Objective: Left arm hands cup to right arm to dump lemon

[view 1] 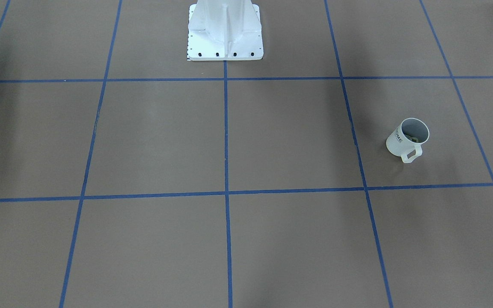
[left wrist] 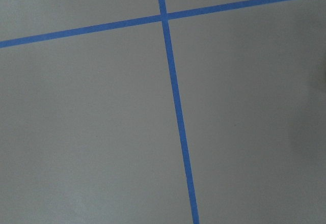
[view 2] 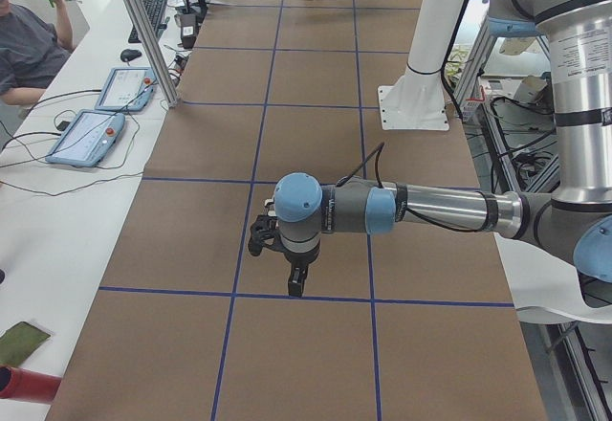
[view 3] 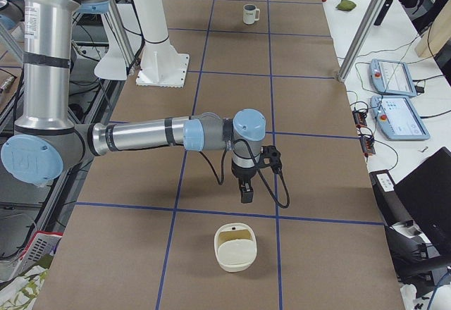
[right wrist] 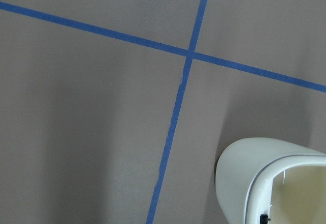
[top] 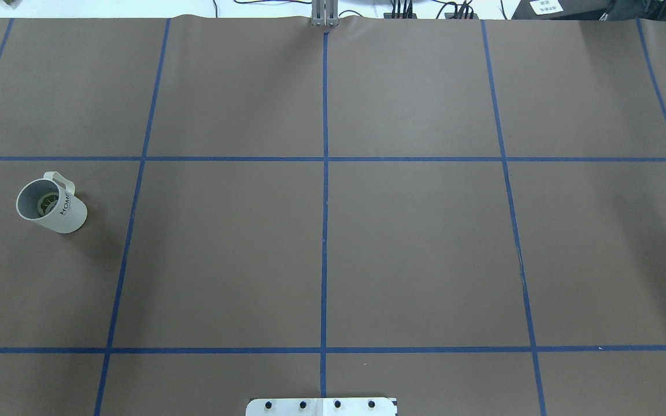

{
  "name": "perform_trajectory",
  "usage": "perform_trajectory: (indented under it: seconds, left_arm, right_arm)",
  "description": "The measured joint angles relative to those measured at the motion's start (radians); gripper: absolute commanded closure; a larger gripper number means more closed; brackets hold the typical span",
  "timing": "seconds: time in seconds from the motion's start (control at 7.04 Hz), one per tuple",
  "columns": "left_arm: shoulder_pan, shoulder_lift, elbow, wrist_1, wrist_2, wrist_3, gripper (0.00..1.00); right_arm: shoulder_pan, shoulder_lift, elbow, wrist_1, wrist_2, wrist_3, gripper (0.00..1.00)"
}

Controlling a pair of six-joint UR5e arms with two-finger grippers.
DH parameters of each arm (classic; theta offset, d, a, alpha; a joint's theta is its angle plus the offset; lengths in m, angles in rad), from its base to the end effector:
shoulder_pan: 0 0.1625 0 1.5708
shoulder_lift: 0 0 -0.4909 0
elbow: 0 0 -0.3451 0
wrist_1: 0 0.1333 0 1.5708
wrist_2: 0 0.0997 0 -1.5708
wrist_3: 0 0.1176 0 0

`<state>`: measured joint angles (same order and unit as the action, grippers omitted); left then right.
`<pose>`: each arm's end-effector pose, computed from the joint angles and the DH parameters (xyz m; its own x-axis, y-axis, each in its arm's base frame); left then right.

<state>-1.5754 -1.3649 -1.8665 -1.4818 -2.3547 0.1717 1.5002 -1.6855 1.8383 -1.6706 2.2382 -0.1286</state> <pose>-0.0518 -0.3429 0.6953 0.6985 0.1682 -0.6955 -0.1165 0.9857 0.1214 0.0329 -0.3926 0.6846 0.7657 -0.2151 0.6062 0.1700 0.9766 0.1318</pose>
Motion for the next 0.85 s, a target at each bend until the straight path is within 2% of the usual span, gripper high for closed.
perform_trajectory:
  seconds: [0.85]
  left_arm:
    - [0.001, -0.031, -0.004, 0.000, -0.002, -0.006, 0.00]
  right_arm:
    - [0.002, 0.013, 0.062, 0.005, -0.005, 0.008, 0.00]
